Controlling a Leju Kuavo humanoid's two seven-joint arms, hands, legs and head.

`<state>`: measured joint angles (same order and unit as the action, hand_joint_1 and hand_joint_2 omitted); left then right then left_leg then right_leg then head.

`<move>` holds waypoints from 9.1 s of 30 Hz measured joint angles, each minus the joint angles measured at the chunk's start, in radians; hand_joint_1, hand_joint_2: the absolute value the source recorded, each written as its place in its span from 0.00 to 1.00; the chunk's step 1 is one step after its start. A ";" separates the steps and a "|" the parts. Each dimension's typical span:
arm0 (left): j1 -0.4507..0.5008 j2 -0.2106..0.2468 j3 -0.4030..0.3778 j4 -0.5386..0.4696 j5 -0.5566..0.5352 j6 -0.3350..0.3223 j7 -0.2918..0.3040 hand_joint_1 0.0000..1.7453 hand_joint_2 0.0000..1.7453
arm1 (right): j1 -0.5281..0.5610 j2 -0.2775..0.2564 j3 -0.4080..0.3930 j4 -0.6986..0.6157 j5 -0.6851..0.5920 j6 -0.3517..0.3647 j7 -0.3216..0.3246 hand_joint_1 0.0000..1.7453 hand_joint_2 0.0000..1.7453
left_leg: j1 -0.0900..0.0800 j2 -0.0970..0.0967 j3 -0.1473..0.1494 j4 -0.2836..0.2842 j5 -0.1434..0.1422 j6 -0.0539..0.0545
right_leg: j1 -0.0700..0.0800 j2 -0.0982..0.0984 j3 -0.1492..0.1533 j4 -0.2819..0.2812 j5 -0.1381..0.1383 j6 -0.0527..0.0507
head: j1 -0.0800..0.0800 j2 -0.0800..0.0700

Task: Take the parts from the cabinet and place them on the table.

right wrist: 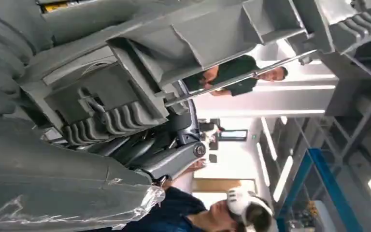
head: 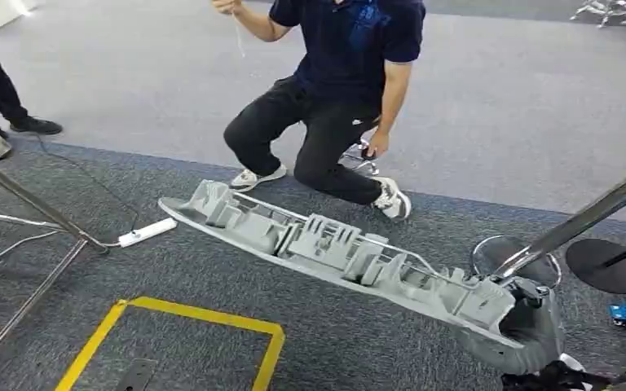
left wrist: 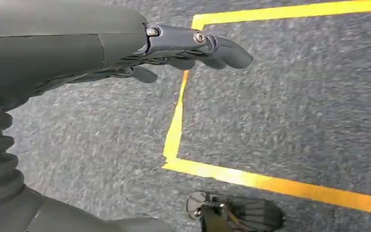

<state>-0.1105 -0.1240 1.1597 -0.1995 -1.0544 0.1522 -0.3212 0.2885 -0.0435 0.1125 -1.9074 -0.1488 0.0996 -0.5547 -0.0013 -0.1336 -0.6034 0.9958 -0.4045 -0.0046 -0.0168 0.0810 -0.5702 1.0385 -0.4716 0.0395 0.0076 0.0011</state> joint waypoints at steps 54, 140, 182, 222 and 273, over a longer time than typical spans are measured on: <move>-0.046 -0.022 -0.174 0.000 -0.129 -0.045 -0.002 0.00 1.00 | -0.045 -0.087 -0.088 -0.224 0.234 -0.137 -0.056 1.00 1.00 | -0.006 0.096 -0.011 0.003 0.002 0.035 | 0.008 -0.084 -0.127 0.306 -0.163 0.019 | 0.005 0.000; -0.042 -0.009 -0.180 0.000 -0.105 -0.069 0.034 0.00 1.00 | -0.078 -0.099 -0.037 -0.182 0.250 -0.215 -0.032 1.00 1.00 | -0.005 0.105 -0.003 -0.012 0.010 0.000 | 0.010 -0.070 -0.006 -0.018 0.019 -0.003 | 0.003 0.000; -0.045 -0.014 -0.204 -0.002 -0.112 -0.085 0.010 0.00 1.00 | -0.044 -0.100 -0.043 -0.182 0.249 -0.217 -0.046 1.00 1.00 | 0.021 0.123 -0.142 0.325 -0.161 -0.030 | -0.011 -0.057 -0.019 0.017 0.001 0.002 | -0.005 0.000; -0.044 -0.019 -0.207 -0.002 -0.116 -0.086 0.011 0.00 1.00 | -0.037 -0.100 -0.047 -0.183 0.255 -0.216 -0.044 1.00 1.00 | 0.015 0.095 0.019 0.019 -0.044 0.001 | -0.016 0.014 -0.040 -0.018 0.042 0.038 | -0.002 0.000; -0.041 -0.022 -0.230 -0.002 -0.117 -0.079 0.037 0.00 1.00 | -0.023 -0.100 -0.043 -0.187 0.278 -0.235 -0.041 1.00 1.00 | 0.004 0.135 0.042 -0.018 -0.033 0.040 | -0.005 -0.073 -0.197 0.295 -0.092 0.041 | 0.015 0.000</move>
<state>-0.1511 -0.1461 0.9300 -0.2018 -1.1719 0.0736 -0.2846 0.2659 -0.1431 0.0694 -2.0943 0.1297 -0.1350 -0.5955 0.0032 0.0019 -0.5612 0.9774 -0.4376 0.0351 -0.0220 0.0082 -0.7671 1.3339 -0.5638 0.0810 0.0229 0.0008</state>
